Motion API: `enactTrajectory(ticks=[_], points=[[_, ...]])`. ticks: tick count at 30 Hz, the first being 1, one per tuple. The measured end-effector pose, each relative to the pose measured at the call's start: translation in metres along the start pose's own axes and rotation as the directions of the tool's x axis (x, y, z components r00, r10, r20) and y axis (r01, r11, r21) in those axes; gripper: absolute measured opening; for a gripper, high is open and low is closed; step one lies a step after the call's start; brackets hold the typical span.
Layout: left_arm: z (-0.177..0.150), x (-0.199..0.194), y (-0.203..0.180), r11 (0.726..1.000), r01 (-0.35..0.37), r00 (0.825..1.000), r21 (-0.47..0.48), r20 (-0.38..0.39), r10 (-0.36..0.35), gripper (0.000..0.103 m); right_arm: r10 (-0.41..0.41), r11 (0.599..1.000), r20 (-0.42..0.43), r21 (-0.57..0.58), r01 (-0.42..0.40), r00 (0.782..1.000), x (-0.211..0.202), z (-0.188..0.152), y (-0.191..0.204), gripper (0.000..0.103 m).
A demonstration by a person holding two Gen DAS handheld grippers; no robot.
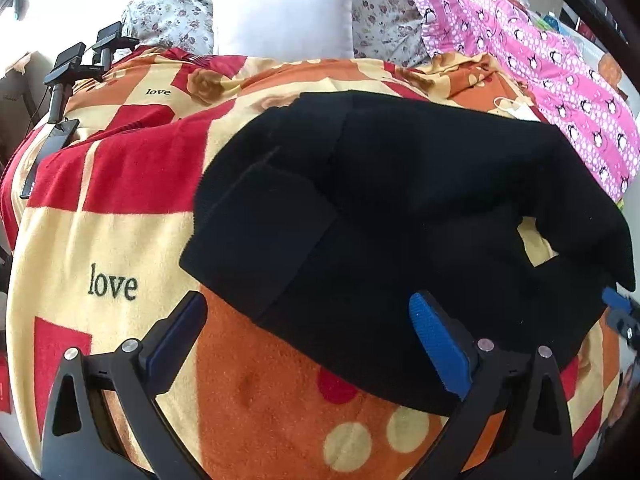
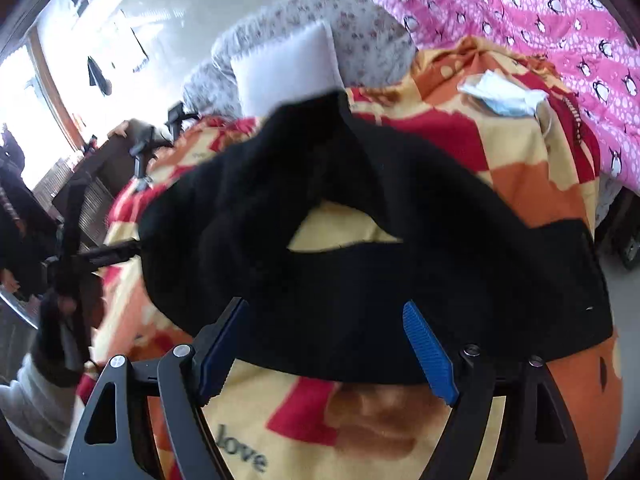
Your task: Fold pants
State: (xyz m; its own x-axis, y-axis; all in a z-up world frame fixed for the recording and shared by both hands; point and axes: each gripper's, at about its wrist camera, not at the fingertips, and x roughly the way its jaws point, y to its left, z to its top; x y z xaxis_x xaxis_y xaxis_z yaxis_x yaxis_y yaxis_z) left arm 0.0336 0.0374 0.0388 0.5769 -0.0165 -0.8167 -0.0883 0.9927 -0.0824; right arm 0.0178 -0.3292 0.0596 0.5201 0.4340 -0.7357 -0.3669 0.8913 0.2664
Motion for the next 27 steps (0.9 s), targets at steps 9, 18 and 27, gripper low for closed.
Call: enactTrajectory(ticks=[9,18,27], points=[[0.001,0.002,-0.001,0.999,-0.047,0.999,0.001,-0.014,0.047,0.101,-0.361,0.932,0.095,0.006,0.362,0.928,0.025,0.119,-0.068,0.079],[0.001,0.007,0.002,1.000,-0.004,1.000,-0.014,-0.019,0.003,0.101,-0.251,0.964,0.083,0.114,0.241,0.964,-0.054,0.034,-0.069,0.084],[0.002,0.012,0.005,0.989,0.096,0.994,-0.115,-0.032,-0.100,0.031,-0.155,0.914,0.057,0.387,0.121,0.986,-0.046,-0.046,-0.113,0.083]])
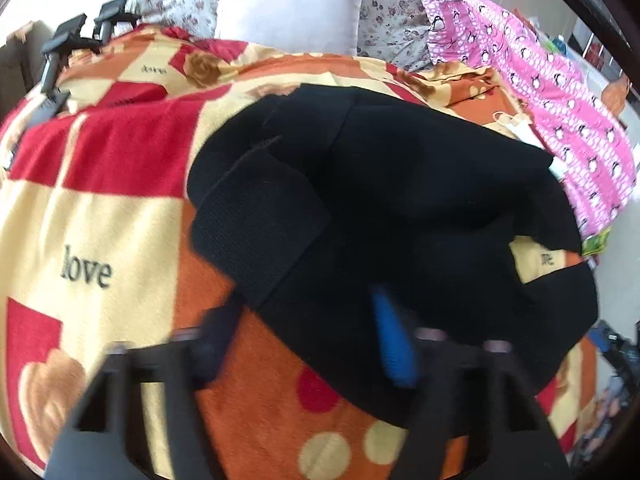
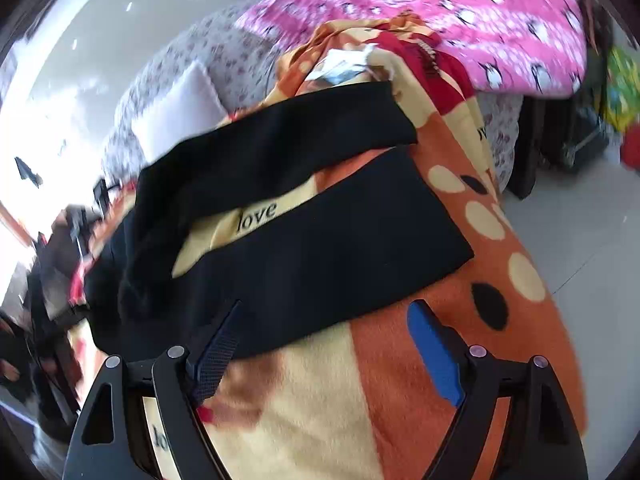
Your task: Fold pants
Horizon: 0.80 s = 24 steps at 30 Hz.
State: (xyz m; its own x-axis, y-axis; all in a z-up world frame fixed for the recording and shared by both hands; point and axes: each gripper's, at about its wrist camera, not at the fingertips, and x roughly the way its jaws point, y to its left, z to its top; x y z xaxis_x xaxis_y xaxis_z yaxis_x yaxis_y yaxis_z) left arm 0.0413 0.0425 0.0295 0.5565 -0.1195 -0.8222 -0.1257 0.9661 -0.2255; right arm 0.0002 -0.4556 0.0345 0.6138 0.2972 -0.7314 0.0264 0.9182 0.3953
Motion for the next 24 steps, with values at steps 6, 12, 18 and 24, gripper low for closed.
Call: enactTrajectory(ticks=[6,12,18,24], points=[[-0.013,-0.015,0.003,0.999,0.031,0.999,-0.021,0.012,-0.030,0.015,0.048,0.993,0.054,0.109,-0.054,0.997,0.025,0.012,-0.016,0.006],[-0.024,-0.067,0.010,0.995,0.094,0.995,-0.019,0.041,-0.093,0.014,0.135,0.989,0.144,0.035,-0.141,0.980,-0.024,0.014,0.005,0.006],[-0.042,-0.105,0.021,0.995,0.101,0.994,-0.027,0.048,-0.100,0.002,0.192,0.981,0.221,-0.056,-0.184,0.956,-0.091,0.009,0.027,0.005],[-0.071,-0.104,0.047,0.998,0.006,1.000,-0.068,0.030,-0.004,0.001,0.128,0.992,0.174,-0.022,-0.126,0.976,-0.092,-0.013,0.003,0.005]])
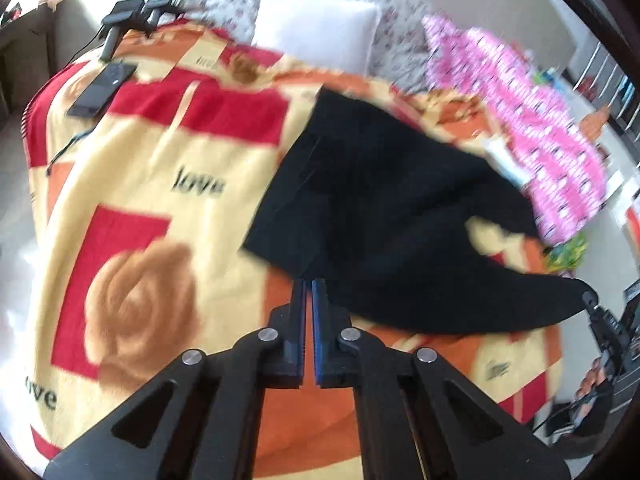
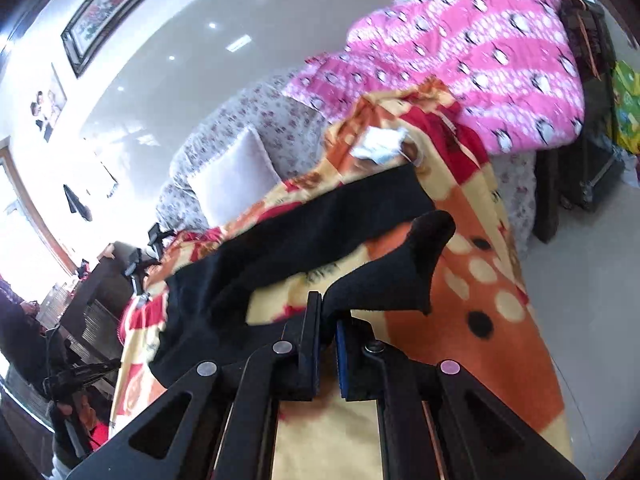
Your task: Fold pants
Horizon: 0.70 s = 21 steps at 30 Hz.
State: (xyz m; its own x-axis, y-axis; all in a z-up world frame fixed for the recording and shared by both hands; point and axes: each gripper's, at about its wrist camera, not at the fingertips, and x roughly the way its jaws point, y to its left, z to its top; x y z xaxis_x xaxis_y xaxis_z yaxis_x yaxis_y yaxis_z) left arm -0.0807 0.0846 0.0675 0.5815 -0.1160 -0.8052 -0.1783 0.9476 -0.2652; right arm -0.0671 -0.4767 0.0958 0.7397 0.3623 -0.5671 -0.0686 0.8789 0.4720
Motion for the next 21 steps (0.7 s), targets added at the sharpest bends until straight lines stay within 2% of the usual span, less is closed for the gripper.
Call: enactTrajectory(ticks=[2,4,5,6,8,11,13,15,16,19,21], points=[[-0.008,0.010,0.004,0.999,-0.038,0.999,0.003,-0.012,0.038,0.001,-0.064,0.998,-0.058,0.009,0.065,0.996,0.015,-0.009,-0.013,0.008],[-0.015,0.016,0.011,0.998,-0.057,0.998,-0.018,-0.017,0.057,0.006,-0.069,0.998,-0.101,0.005,0.070,0.992,0.023,-0.016,-0.015,0.012],[-0.017,0.019,0.013,0.998,-0.057,0.998,-0.031,-0.018,0.056,0.018,-0.065,0.998,-0.111,0.004,0.066,0.992,0.024,-0.018,-0.014,0.022],[-0.018,0.022,0.016,0.998,-0.050,0.999,-0.047,-0.023,0.049,0.036,-0.069,0.998,-0.116,0.003,0.070,0.991,0.025,-0.019,-0.014,0.042],[-0.019,0.030,0.018,0.994,-0.020,1.000,-0.105,-0.014,0.019,0.059,-0.058,0.998,-0.122,0.008,0.060,0.991,0.025,-0.022,-0.013,0.054],[-0.017,0.039,0.015,0.992,-0.022,1.000,-0.125,0.002,0.023,0.061,-0.041,0.999,-0.145,0.021,0.045,0.989,0.028,-0.032,-0.014,0.057],[-0.012,0.050,0.008,0.991,-0.056,0.998,-0.119,-0.006,0.055,0.069,-0.008,0.998,-0.155,0.060,0.017,0.988,0.029,-0.042,-0.017,0.058],[-0.008,0.061,0.005,0.988,-0.072,0.997,-0.139,-0.022,0.070,0.070,0.014,0.996,-0.160,0.091,0.001,0.987,0.027,-0.050,-0.018,0.058],[-0.005,0.062,0.003,0.987,-0.079,0.997,-0.139,-0.002,0.080,0.071,0.022,0.995,-0.157,0.097,-0.007,0.987,0.024,-0.054,-0.018,0.058],[0.003,0.069,-0.004,0.985,-0.072,0.997,-0.155,-0.004,0.072,0.071,0.042,0.992,-0.147,0.122,-0.024,0.988,0.016,-0.059,-0.023,0.062],[0.007,0.072,-0.007,0.982,-0.045,0.999,-0.182,0.000,0.045,0.071,0.018,0.991,-0.152,0.134,0.002,0.988,0.019,-0.060,-0.027,0.066]])
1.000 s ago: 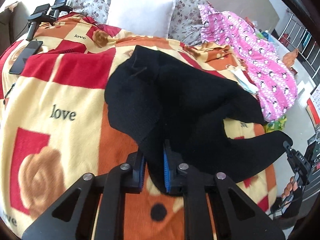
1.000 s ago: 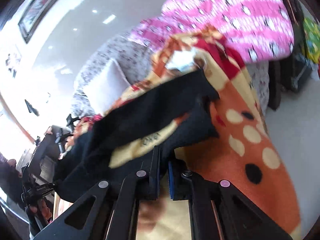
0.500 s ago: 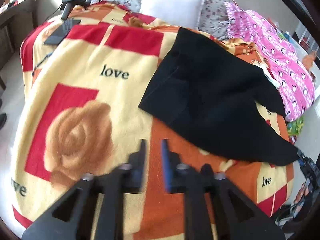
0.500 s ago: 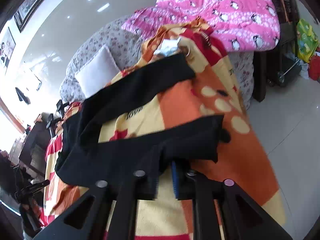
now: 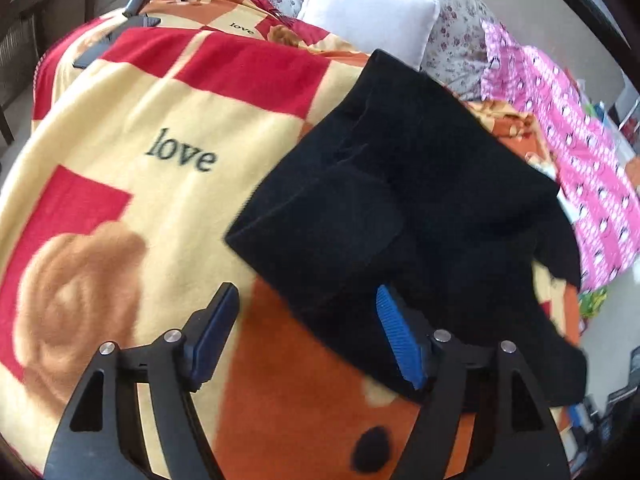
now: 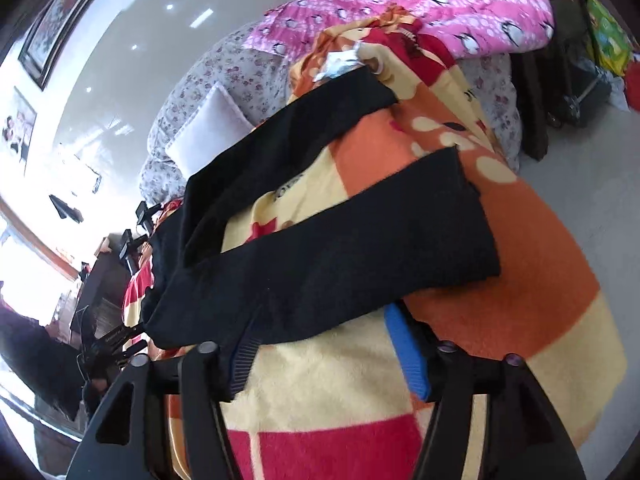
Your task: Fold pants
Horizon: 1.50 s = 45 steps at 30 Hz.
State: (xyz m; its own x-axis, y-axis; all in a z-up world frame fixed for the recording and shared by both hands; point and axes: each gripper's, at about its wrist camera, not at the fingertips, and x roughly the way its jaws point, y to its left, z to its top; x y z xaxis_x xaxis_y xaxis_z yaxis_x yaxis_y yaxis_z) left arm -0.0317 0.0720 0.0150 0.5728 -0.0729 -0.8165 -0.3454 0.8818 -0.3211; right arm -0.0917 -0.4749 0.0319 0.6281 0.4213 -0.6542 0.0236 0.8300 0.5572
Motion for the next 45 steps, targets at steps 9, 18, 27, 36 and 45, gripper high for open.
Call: enactTrajectory(ticks=[9,18,27,36,45], points=[[0.003,-0.015,-0.020,0.995,0.091,0.996,0.033,0.013,-0.091,0.009,0.020,0.998,0.079,0.053,-0.024,0.997,0.035,0.022,-0.011,0.004],[-0.013,-0.072,0.001,0.984,0.168,0.986,0.063,-0.002,-0.168,0.008,0.080,0.994,0.138,-0.080,-0.070,0.987,-0.016,0.030,0.028,0.004],[-0.059,-0.074,0.010,0.988,0.087,0.993,0.130,-0.091,-0.076,0.009,0.002,0.993,0.068,-0.116,0.006,0.998,-0.024,0.018,0.023,0.005],[-0.071,-0.078,0.012,0.970,-0.081,0.996,0.230,-0.002,0.084,0.046,-0.312,0.931,0.040,-0.185,0.313,0.949,-0.016,0.015,0.007,0.031],[-0.055,-0.104,0.004,0.946,-0.169,0.982,0.277,0.124,0.139,0.055,-0.085,0.948,0.038,-0.305,0.093,0.996,-0.017,0.017,0.079,0.041]])
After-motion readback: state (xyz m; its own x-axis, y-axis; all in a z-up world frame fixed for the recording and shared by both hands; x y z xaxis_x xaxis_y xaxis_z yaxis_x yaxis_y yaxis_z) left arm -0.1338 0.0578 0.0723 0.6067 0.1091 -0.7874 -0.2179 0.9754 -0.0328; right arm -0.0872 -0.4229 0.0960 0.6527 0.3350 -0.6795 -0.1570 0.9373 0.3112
